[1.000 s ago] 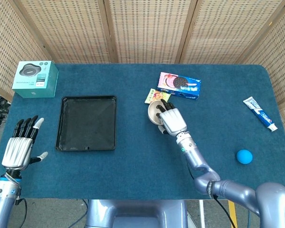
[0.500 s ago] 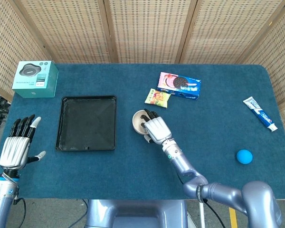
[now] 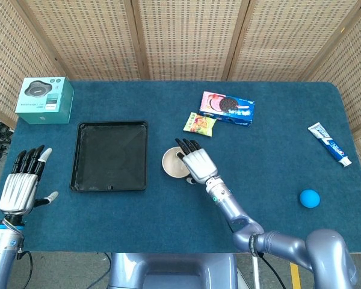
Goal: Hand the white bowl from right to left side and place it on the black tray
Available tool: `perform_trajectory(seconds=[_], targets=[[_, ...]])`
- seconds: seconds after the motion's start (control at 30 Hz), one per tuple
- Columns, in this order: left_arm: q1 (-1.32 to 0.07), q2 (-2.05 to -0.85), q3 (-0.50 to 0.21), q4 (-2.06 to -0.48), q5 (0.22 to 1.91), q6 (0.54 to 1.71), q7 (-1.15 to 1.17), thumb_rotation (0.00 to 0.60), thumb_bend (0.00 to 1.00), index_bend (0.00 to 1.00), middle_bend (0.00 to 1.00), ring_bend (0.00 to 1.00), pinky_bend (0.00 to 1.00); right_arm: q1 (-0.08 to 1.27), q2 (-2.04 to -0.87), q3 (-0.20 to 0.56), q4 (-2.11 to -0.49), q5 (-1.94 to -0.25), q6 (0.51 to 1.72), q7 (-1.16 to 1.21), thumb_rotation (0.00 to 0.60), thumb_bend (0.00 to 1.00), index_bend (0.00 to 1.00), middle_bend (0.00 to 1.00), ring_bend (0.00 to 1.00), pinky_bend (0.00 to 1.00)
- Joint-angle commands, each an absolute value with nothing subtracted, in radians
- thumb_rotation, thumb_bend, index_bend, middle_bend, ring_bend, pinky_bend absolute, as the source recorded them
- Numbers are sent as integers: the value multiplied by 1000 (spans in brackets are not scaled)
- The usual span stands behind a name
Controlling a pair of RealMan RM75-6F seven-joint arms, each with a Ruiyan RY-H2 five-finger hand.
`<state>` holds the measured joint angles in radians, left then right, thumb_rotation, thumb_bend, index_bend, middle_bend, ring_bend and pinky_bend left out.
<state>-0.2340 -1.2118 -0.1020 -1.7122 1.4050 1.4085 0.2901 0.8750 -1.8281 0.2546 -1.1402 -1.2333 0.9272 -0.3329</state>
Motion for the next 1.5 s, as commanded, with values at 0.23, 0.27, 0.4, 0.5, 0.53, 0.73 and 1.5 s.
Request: perform_trajectory(seconds=[0.23,0.27,0.4,0.5,0.53,0.73,1.5], targets=[[-235,-1213,-98,-1714,1409,1408,296,600,122,0,0,0,0,837,-1735,257,-1222,-1202,973,-410,600,247,145,0,0,63],[-235,-1214,-97,-1715,1410,1408,297,600,122,0,0,0,0,827,-1717,255,-1234,-1200,984,-417,600,247,138,0,0,50],[-235,-1215,-93,-1716,1416,1409,303,600,122,0,0,0,0,759,-1624,243,-1303,-1180,1037,-418,600,246,83,0,0,0],[-235,-1217,-90,-1721,1421,1411,311,600,122,0,0,0,0,694,-1552,220,-1350,-1184,1090,-390,600,246,45,0,0,0],[-235,-1219,-89,-1722,1423,1412,315,600,123,0,0,0,0,673,-1532,211,-1361,-1187,1105,-378,600,246,37,0,0,0],[-236,-1228,-81,-1727,1432,1411,342,600,123,0,0,0,0,530,-1430,141,-1381,-1249,1238,-270,600,245,31,0,0,0],[-306,-1261,-94,-1725,1423,1312,401,600,125,0,0,0,0,260,-1322,84,-1320,-1374,1476,60,600,245,31,0,0,0]])
